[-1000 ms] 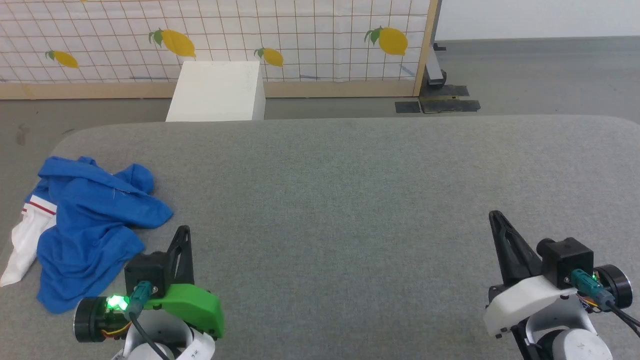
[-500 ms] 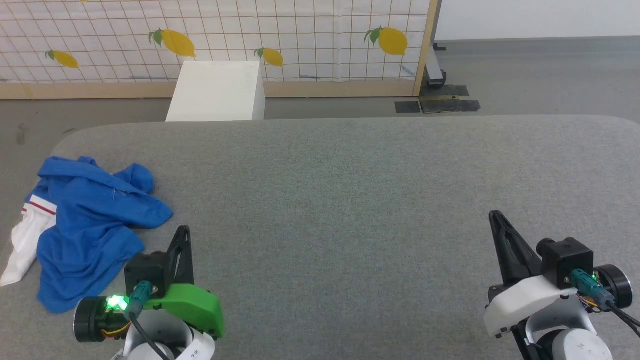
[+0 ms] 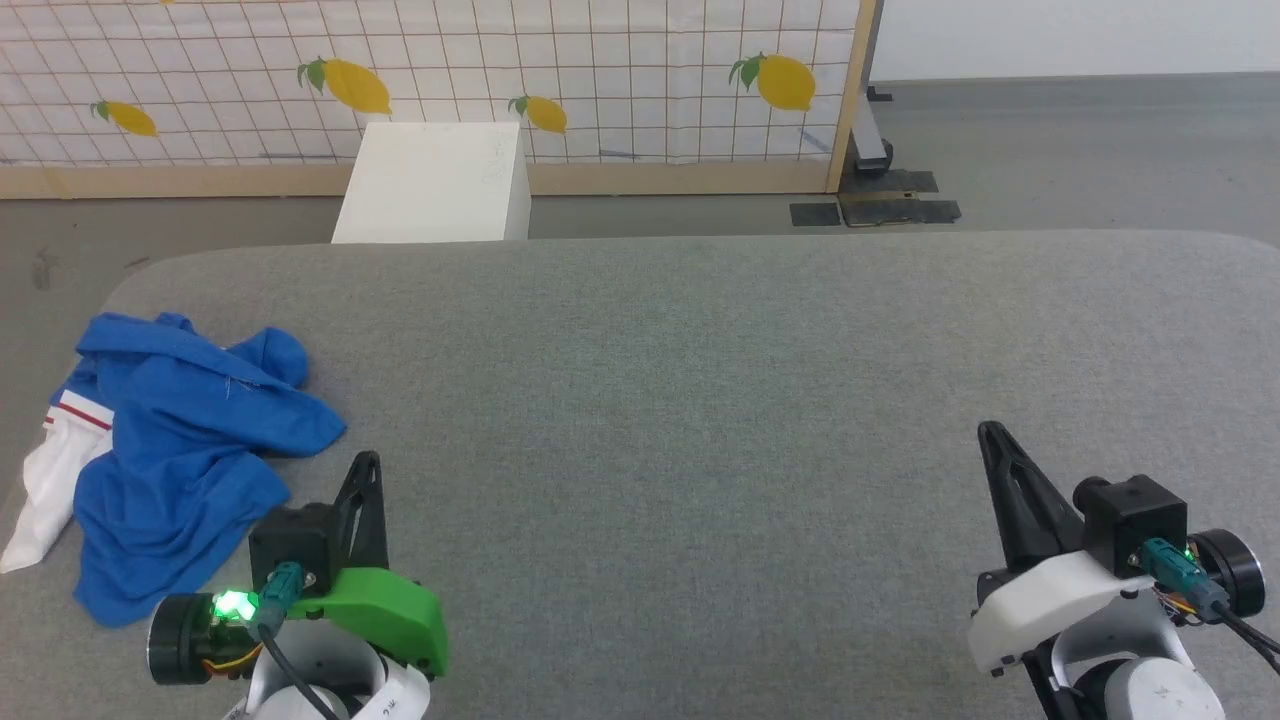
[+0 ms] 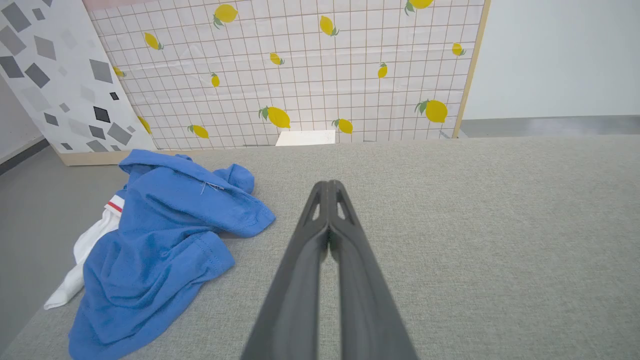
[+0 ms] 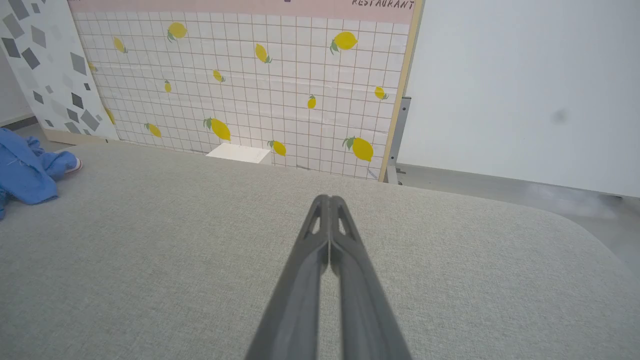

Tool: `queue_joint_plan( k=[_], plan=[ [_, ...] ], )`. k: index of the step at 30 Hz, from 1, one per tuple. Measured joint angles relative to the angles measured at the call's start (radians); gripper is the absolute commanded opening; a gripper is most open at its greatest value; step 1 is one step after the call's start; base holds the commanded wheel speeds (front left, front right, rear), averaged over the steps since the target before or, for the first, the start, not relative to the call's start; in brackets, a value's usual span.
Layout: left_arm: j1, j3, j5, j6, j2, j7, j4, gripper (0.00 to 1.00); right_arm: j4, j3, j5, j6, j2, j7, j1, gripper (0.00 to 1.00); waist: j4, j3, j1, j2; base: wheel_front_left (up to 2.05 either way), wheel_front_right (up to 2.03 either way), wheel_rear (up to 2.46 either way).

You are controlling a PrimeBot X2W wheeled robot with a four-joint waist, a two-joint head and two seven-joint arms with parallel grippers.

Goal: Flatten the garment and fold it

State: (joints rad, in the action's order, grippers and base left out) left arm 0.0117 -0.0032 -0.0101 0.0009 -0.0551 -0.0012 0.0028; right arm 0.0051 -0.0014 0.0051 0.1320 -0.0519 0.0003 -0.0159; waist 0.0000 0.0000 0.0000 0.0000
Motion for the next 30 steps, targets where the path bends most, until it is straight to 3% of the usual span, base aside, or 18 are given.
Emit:
queue_joint_plan(
  k=[10,11,30],
  plan=[
    [0.0,0.0,0.0,0.0,0.0,0.0,0.0,0.0,0.0,0.0,0.0,0.0,0.0,0.0,0.0,0.0,0.0,0.0,0.0,0.0,0.0,0.0,0.0],
    [0.0,0.0,0.0,0.0,0.0,0.0,0.0,1.0,0.0,0.0,0.0,0.0,0.0,0.0,0.0,1.0,0.0,0.0,0.0,0.0,0.0,0.0,0.0],
    [0.0,-0.013,-0.018,0.0,0.0,-0.023,0.019,1.0,0.019,-0.01,0.032,0.0,0.0,-0.022,0.0,1.0,0.003,0.001,0.0,0.0,0.0,0.0,0.0]
  ],
)
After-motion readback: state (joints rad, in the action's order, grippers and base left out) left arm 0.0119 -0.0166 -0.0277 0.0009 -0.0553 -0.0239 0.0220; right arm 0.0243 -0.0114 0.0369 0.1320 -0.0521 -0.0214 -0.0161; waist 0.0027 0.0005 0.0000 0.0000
